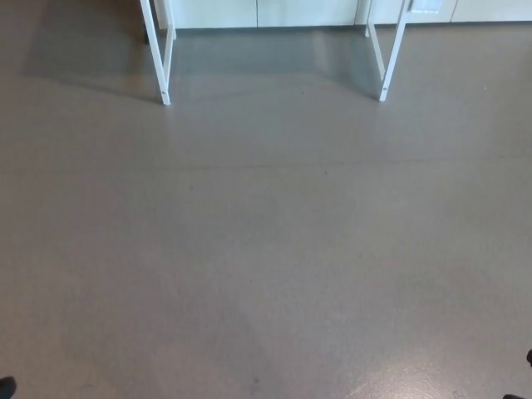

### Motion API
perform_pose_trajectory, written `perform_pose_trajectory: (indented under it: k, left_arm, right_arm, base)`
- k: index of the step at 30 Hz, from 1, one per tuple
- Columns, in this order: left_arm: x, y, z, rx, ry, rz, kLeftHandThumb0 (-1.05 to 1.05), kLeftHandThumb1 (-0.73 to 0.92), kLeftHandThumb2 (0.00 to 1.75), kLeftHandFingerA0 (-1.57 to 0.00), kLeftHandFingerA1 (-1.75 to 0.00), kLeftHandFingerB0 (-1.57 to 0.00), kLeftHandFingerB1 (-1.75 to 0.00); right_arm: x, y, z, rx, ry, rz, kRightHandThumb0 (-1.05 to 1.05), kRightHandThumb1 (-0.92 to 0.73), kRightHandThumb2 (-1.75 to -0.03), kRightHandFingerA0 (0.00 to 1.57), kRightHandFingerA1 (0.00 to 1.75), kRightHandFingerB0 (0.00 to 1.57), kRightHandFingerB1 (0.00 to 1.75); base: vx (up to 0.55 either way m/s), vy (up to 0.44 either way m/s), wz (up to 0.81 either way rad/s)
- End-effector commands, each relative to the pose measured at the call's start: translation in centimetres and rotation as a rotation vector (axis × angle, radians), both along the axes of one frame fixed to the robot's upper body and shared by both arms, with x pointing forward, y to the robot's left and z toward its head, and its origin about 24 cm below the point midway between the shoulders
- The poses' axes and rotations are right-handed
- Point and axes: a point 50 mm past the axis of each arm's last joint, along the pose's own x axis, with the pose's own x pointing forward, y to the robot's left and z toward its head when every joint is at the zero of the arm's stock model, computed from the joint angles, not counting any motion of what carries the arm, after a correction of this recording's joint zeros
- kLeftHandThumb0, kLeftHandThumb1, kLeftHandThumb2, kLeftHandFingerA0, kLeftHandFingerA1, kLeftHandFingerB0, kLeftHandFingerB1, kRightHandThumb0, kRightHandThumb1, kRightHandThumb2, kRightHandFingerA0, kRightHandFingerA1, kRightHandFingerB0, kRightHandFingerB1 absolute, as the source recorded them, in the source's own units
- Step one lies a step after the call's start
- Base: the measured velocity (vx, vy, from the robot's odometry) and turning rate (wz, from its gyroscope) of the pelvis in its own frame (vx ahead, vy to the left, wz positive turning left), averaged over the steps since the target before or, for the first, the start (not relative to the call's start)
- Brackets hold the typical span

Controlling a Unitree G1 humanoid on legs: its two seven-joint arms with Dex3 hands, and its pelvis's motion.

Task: The robot walks towards a desk on which a shovel is kept on the left hand side and a container is kept on the right hand side. The robot picks up the shovel using its left hand and places it in the container.

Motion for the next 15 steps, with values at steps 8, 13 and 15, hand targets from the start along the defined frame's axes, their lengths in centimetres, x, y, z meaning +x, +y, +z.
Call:
perform_pose_trajectory:
  k: [8,13,15]
  left_arm:
    - [-0.03,0.34,0.45,-0.028,-0.047,-0.007,-0.3,0.62,0.59,-0.35,-0.34,-0.31,-0.31]
    - [0.14,0.29,0.56,-0.022,-0.05,-0.008,-0.3,0.62,0.59,-0.36,-0.34,-0.31,-0.31]
    - [0.12,0.34,0.56,-0.025,-0.051,-0.007,-0.29,0.62,0.59,-0.34,-0.34,-0.31,-0.31]
  right_arm:
    - [-0.38,-0.22,0.19,0.042,-0.012,-0.006,-0.09,-0.44,-0.52,0.58,0.59,0.49,0.52]
    - [-0.24,-0.17,0.27,0.041,-0.01,-0.012,-0.09,-0.44,-0.52,0.59,0.59,0.49,0.52]
    - [-0.34,-0.15,0.24,0.044,-0.014,-0.008,-0.08,-0.44,-0.52,0.59,0.59,0.48,0.51]
  base:
    - [0.01,0.02,0.14]
    - [0.09,0.248,-0.24]
    - [0.32,0.416,0.06]
